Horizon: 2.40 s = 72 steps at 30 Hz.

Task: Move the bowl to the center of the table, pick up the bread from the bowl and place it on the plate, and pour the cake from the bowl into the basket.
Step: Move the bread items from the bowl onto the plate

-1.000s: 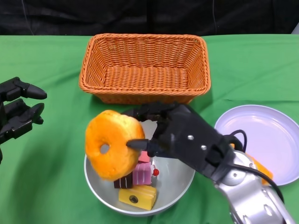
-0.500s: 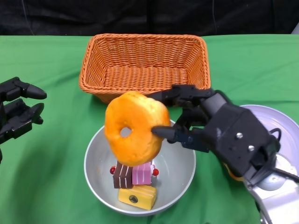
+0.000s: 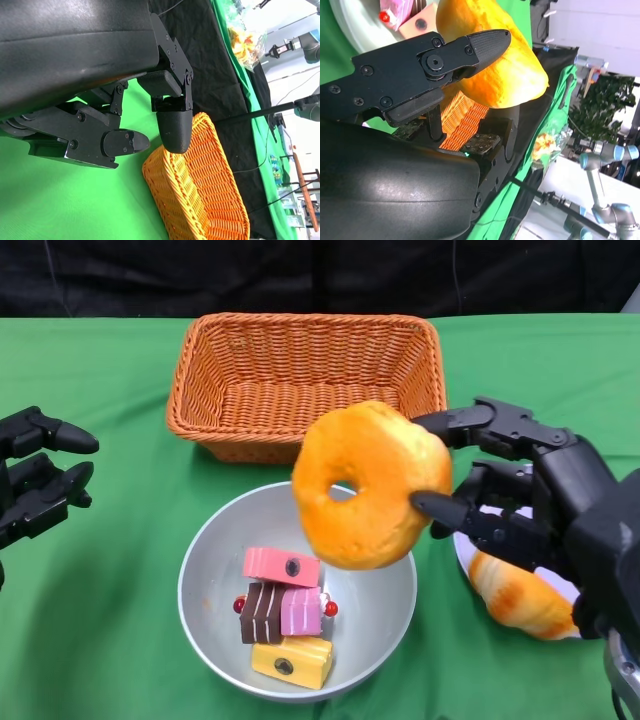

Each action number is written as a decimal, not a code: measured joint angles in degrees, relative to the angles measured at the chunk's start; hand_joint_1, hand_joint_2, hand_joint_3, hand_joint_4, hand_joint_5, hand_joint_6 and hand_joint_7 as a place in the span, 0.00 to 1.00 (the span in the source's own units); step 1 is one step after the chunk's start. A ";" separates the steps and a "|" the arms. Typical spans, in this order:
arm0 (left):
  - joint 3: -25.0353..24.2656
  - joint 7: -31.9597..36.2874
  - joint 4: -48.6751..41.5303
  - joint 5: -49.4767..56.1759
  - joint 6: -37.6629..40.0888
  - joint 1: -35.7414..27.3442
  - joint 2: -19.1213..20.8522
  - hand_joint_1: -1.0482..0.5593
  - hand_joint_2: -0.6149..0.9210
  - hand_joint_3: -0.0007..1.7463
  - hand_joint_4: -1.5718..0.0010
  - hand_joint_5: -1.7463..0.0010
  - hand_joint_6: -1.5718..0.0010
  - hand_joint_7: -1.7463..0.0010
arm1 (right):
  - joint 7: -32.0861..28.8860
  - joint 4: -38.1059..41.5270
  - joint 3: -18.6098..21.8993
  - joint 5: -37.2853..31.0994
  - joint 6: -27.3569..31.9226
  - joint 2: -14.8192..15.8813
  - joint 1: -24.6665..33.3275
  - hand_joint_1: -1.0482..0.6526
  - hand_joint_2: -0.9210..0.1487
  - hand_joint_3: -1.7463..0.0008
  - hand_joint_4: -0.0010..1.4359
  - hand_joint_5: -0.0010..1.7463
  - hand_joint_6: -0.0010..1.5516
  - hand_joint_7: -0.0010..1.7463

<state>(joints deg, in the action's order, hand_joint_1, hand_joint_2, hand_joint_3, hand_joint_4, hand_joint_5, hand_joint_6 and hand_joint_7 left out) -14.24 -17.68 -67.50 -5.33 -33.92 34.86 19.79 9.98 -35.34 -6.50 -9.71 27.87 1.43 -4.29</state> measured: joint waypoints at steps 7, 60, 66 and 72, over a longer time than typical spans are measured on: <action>-0.29 0.00 -0.08 -0.01 0.00 0.00 0.02 0.65 1.00 0.23 0.58 0.07 0.57 0.30 | -0.89 -0.83 1.66 0.02 0.01 0.92 1.47 0.46 0.00 0.93 0.55 0.76 0.47 0.57; 0.22 1.23 -1.07 0.50 0.58 0.22 1.47 0.65 1.00 0.22 0.58 0.08 0.58 0.32 | -24.09 29.60 10.23 -15.86 -25.18 7.93 4.83 0.52 0.00 0.98 0.53 0.88 0.60 0.32; 0.21 1.40 -1.15 0.51 0.60 0.23 1.47 0.66 1.00 0.23 0.58 0.08 0.58 0.32 | -29.47 34.61 8.83 -22.09 -30.51 10.67 4.64 0.56 0.01 0.99 0.53 0.89 0.62 0.29; 0.26 1.58 -1.20 0.52 0.61 0.23 1.48 0.65 1.00 0.23 0.58 0.08 0.58 0.32 | -34.19 40.42 6.49 -28.34 -33.05 14.09 3.07 0.55 0.02 1.00 0.54 0.83 0.64 0.24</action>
<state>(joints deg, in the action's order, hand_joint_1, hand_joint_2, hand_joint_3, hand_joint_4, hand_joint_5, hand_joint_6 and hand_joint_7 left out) -13.98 -16.10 -68.70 -4.82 -33.32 35.08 21.27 -24.21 5.08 -0.01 -38.05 -5.18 15.52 -1.22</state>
